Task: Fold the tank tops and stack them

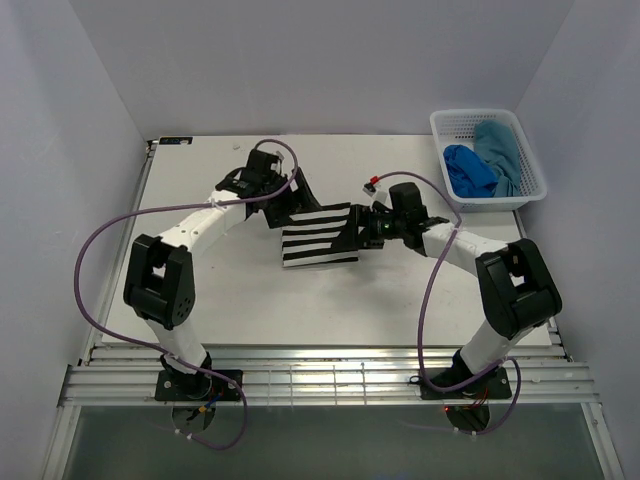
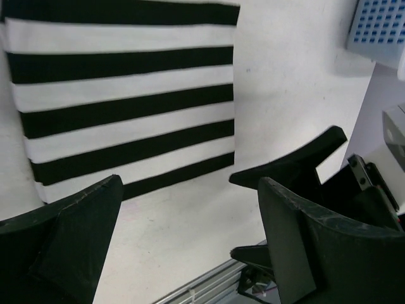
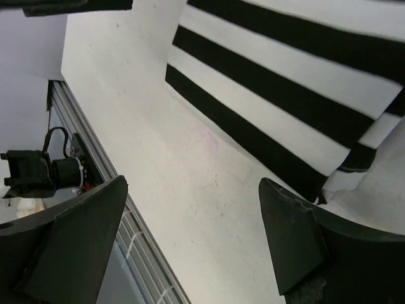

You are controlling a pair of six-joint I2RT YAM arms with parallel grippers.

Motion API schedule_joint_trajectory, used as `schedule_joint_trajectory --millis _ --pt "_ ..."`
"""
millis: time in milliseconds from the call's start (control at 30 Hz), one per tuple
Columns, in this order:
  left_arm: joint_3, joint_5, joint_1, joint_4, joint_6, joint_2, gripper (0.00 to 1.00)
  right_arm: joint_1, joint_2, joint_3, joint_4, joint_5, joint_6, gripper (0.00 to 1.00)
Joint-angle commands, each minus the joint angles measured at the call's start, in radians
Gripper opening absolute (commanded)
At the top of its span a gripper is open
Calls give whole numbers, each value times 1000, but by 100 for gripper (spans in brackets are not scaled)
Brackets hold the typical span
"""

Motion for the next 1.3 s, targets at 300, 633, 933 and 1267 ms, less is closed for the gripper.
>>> schedule_joint_trajectory --millis 300,633,933,1267 --pt "-280 23 -30 121 -83 11 98 8 120 -99 136 28 21 90" --pt "-303 3 -30 98 -74 -21 98 8 93 -107 71 31 -28 90" --pt "-216 -185 -30 -49 13 -120 98 8 -181 -70 -133 88 -135 90" --pt "-44 -259 -28 -142 86 92 98 8 -290 -53 -261 172 -172 90"
